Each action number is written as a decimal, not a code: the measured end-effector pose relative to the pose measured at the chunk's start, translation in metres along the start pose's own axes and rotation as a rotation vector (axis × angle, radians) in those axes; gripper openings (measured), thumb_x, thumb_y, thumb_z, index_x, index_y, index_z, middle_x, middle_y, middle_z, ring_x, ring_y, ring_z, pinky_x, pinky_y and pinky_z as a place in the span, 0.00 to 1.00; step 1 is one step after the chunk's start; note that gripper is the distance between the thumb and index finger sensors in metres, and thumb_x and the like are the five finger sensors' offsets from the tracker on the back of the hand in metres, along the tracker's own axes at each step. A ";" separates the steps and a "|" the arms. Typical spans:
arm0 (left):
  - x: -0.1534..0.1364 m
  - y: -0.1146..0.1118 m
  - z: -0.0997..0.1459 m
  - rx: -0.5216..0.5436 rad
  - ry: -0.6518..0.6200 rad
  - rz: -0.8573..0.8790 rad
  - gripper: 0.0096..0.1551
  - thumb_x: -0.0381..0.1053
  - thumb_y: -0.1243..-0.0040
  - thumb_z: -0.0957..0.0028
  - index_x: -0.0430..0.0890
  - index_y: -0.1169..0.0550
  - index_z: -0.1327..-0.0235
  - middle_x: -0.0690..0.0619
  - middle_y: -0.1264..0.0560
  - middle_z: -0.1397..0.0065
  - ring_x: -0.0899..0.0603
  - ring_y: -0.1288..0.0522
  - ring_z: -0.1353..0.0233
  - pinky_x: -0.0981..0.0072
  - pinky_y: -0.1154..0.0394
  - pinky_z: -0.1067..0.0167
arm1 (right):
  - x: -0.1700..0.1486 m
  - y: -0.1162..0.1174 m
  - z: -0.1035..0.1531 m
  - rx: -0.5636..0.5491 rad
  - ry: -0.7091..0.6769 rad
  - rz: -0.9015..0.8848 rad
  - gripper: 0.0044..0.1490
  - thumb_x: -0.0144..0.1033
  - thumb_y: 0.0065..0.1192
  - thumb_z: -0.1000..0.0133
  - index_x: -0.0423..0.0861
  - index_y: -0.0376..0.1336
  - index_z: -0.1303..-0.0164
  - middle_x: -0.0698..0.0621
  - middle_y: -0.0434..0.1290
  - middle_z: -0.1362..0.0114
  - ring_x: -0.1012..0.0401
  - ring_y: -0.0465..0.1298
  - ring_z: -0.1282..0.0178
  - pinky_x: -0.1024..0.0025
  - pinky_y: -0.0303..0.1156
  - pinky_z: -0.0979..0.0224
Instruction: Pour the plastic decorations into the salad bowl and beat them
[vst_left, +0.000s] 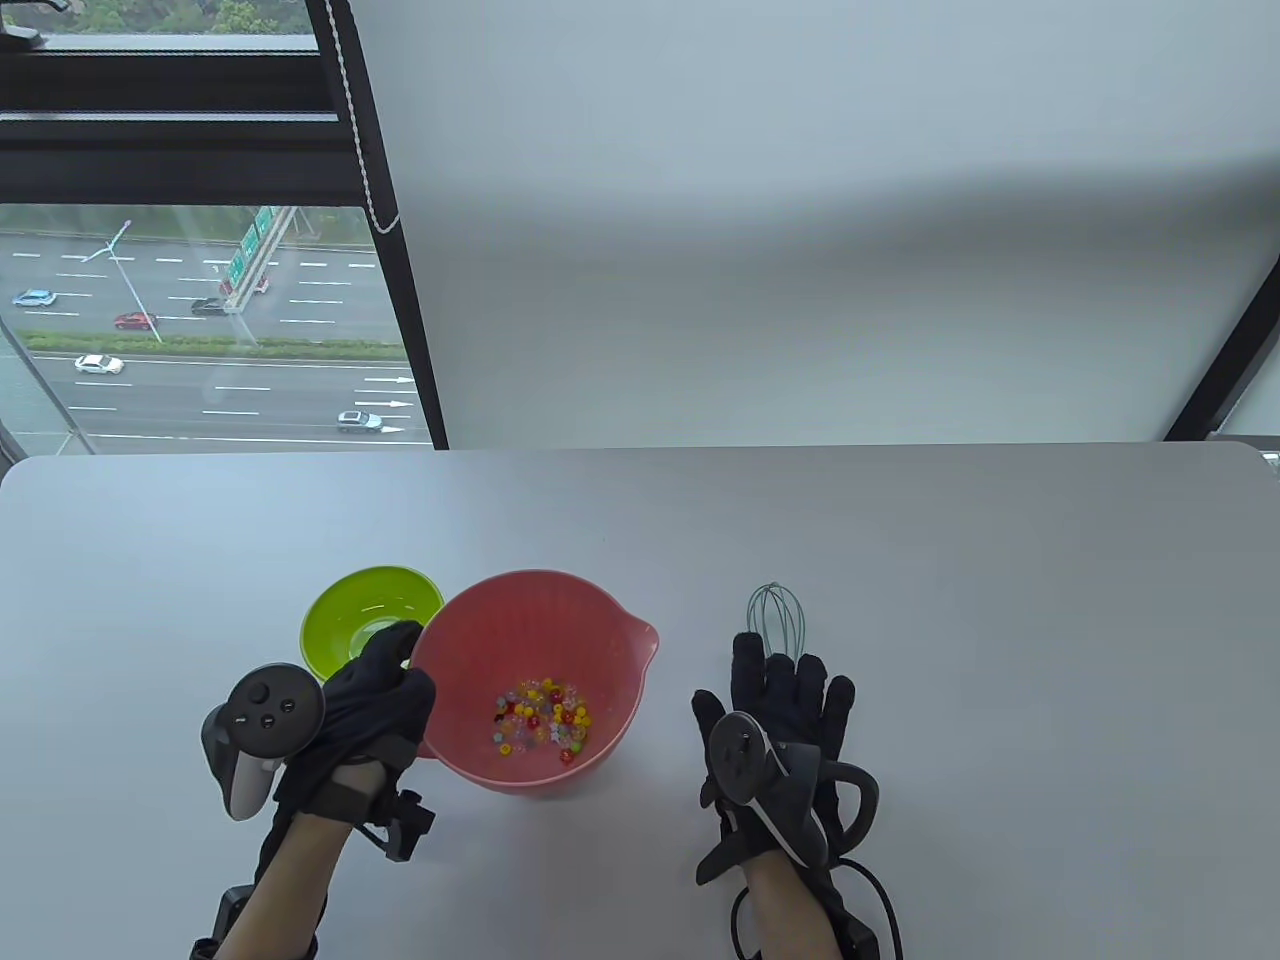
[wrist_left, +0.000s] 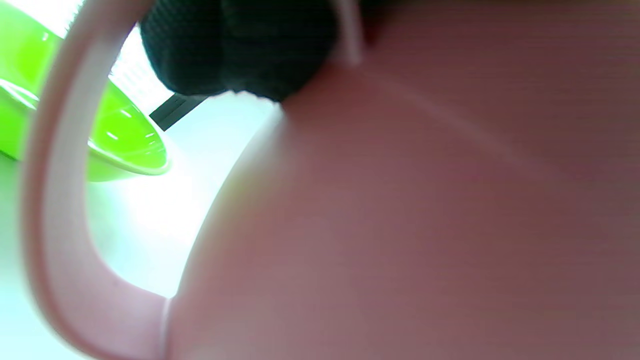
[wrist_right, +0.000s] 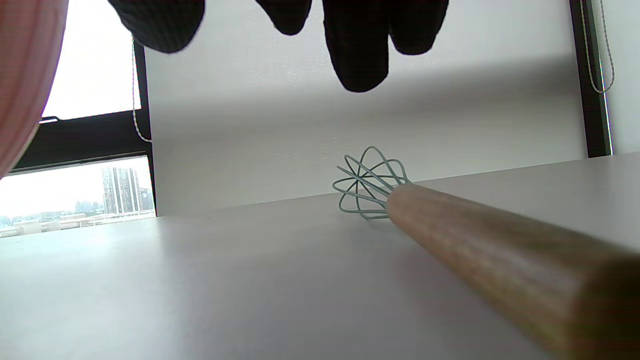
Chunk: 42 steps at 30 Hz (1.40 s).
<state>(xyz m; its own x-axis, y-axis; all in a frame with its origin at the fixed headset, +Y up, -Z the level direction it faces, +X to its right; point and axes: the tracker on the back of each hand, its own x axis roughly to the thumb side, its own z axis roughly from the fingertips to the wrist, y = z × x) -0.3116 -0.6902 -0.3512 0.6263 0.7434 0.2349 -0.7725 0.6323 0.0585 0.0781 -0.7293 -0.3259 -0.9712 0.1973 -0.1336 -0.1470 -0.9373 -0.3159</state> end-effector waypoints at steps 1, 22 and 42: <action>-0.002 0.000 0.003 0.005 -0.001 0.003 0.36 0.55 0.44 0.45 0.35 0.31 0.30 0.46 0.18 0.61 0.35 0.23 0.48 0.37 0.43 0.27 | 0.000 -0.001 0.000 -0.006 0.000 0.009 0.48 0.69 0.51 0.40 0.59 0.44 0.14 0.50 0.65 0.20 0.46 0.58 0.18 0.43 0.39 0.18; -0.043 -0.018 0.028 0.093 -0.013 0.138 0.36 0.63 0.49 0.42 0.38 0.25 0.35 0.52 0.18 0.62 0.38 0.21 0.49 0.38 0.41 0.27 | -0.030 0.014 -0.014 0.412 0.294 0.223 0.56 0.65 0.67 0.43 0.53 0.43 0.13 0.53 0.68 0.27 0.46 0.60 0.21 0.42 0.35 0.19; -0.039 -0.020 0.031 0.118 -0.043 0.129 0.36 0.64 0.52 0.42 0.37 0.25 0.36 0.51 0.18 0.62 0.38 0.22 0.48 0.38 0.41 0.27 | -0.031 0.004 -0.012 0.129 0.222 -0.001 0.40 0.55 0.60 0.39 0.49 0.55 0.20 0.55 0.75 0.36 0.52 0.69 0.28 0.45 0.46 0.18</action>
<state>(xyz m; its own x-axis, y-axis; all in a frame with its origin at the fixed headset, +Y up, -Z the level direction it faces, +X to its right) -0.3244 -0.7386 -0.3319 0.5179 0.8051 0.2891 -0.8548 0.5004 0.1377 0.1096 -0.7360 -0.3346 -0.9080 0.2436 -0.3410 -0.1849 -0.9631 -0.1958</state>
